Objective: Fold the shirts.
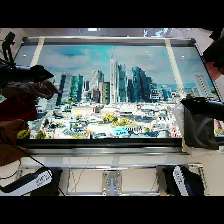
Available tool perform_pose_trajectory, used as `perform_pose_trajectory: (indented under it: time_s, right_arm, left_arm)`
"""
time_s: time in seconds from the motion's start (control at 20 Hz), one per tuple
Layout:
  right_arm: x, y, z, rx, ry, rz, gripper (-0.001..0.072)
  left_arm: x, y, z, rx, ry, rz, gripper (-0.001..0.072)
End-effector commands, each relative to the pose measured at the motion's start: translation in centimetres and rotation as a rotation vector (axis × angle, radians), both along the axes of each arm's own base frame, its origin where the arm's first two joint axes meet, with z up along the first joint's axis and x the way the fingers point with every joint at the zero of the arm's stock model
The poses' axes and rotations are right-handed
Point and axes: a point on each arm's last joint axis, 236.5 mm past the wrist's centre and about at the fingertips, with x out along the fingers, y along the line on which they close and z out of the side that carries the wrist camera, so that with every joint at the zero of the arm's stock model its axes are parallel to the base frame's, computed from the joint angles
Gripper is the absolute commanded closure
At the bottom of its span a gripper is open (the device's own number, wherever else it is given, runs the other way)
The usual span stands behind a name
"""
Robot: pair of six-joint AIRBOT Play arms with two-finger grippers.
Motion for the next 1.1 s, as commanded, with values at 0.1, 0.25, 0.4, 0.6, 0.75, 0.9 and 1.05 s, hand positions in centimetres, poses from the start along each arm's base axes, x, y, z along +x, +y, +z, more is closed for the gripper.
perform_pose_trajectory:
  time_s: [0.1,0.25,0.4,0.6,0.75,0.9,1.05]
  right_arm:
    - [0.1,-0.1,0.1,-0.002,-0.004,-0.003,0.07]
    - [2.2,-1.8,1.4,-0.025,-0.096,-0.089,0.07]
    - [3.3,-2.8,2.4,-0.033,-0.155,-0.141,0.07]
    - [3.5,-2.9,2.6,-0.029,-0.163,-0.145,0.0699]
    - [3.5,-2.6,2.8,-0.016,-0.168,-0.142,0.0552]
    - [3.6,-2.1,3.4,0.017,-0.183,-0.134,0.0388]
    - [4.0,-1.6,4.3,0.069,-0.208,-0.142,0.0388]
  left_arm:
    - [0.0,0.0,0.0,0.0,0.0,0.001,0.0697]
    - [2.5,2.5,0.2,0.056,-0.08,0.093,0.0496]
    - [7.2,12.4,1.4,0.236,-0.243,0.43,0.0193]
    - [9.4,22.4,-3.7,0.118,-0.15,0.794,0.0191]
    - [9.3,27.1,-11.4,-0.074,0.044,1.015,0.019]
    - [9.0,30.6,-16.6,-0.082,0.108,1.09,0.0189]
    - [9.5,32.9,-18.8,-0.076,0.08,1.142,0.019]
